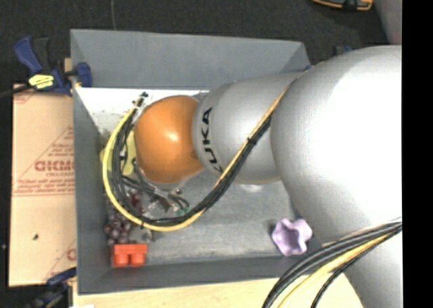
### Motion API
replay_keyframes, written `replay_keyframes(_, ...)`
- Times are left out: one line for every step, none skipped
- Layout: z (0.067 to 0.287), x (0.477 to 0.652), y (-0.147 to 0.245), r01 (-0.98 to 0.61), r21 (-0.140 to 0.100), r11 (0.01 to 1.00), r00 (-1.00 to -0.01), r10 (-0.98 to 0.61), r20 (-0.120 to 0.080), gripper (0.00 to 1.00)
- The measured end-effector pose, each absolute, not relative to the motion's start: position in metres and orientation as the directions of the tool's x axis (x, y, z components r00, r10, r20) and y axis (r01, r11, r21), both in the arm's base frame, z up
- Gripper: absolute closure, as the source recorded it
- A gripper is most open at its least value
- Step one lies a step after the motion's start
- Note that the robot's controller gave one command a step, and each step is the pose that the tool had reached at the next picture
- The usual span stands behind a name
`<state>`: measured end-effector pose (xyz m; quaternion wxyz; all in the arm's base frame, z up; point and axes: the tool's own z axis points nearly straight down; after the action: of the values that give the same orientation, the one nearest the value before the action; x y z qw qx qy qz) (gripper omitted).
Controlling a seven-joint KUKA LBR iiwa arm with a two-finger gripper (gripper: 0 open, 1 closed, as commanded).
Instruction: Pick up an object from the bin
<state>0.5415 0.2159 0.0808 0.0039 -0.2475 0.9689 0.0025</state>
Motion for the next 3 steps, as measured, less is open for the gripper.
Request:
replay_keyframes(0.0716, 0.5539, 0.2262, -0.642, -0.002, 0.766, -0.766, -0.642, -0.014, 0.0)
replay_keyframes(0.0746, 0.5448, 0.2355, -0.61, 0.0, 0.792, -0.792, -0.61, -0.023, 1.0)
replay_keyframes(0.0749, 0.5448, 0.2355, -0.609, 0.0, 0.793, -0.793, -0.609, -0.023, 1.0)
